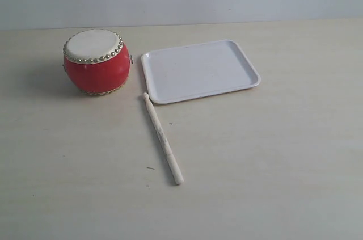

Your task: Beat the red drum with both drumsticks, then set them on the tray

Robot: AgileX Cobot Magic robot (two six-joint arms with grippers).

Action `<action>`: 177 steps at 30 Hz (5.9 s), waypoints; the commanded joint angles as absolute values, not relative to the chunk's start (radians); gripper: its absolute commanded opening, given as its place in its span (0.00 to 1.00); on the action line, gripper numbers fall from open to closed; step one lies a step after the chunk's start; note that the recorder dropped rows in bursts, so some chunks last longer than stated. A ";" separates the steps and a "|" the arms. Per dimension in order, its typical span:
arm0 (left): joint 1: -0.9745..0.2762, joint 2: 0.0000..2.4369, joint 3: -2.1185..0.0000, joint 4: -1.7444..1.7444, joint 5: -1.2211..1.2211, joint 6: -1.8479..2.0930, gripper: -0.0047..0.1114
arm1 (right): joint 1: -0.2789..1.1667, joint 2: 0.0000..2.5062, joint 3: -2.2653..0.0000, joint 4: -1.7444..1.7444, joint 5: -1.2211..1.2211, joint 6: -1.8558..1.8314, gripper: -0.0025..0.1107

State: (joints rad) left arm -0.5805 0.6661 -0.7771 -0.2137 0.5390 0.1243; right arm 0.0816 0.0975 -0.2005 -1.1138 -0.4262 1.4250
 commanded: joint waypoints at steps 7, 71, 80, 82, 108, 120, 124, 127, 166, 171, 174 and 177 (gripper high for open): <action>-0.584 0.661 -0.775 -0.231 0.520 0.128 0.04 | 0.074 0.331 -0.348 -1.521 -0.532 1.743 0.02; -0.584 0.661 -0.775 -0.256 0.535 0.128 0.04 | 0.076 0.610 -0.372 -1.025 -0.359 1.174 0.02; -0.584 0.661 -0.775 -0.256 0.535 0.128 0.04 | 0.167 0.783 -0.372 -0.626 -0.315 0.722 0.02; -0.584 0.661 -0.775 -0.256 0.535 0.128 0.04 | 0.229 0.829 -0.376 -0.408 -0.213 0.491 0.02; -0.584 0.661 -0.775 -0.256 0.535 0.128 0.04 | 0.547 1.415 -0.867 0.227 0.646 -0.043 0.02; -0.584 0.661 -0.775 -0.256 0.535 0.128 0.04 | 0.547 1.599 -0.975 0.255 0.654 -0.152 0.24; -0.584 0.661 -0.775 -0.256 0.535 0.128 0.04 | 0.547 1.602 -0.975 0.294 0.572 -0.164 0.36; -0.584 0.661 -0.775 -0.256 0.535 0.128 0.04 | 0.547 1.613 -0.975 0.374 0.498 -0.226 0.36; -0.584 0.662 -0.772 -0.249 0.546 0.128 0.04 | 0.547 2.134 -1.345 0.384 0.581 -0.291 0.42; -0.584 0.662 -0.772 -0.249 0.546 0.128 0.04 | 0.547 2.137 -1.345 0.329 0.602 -0.261 0.42; -0.584 0.662 -0.772 -0.249 0.546 0.128 0.04 | 0.547 2.155 -1.345 0.329 0.616 -0.261 0.39; -0.584 0.662 -0.772 -0.249 0.546 0.128 0.04 | 0.547 2.180 -1.345 0.329 0.627 -0.261 0.33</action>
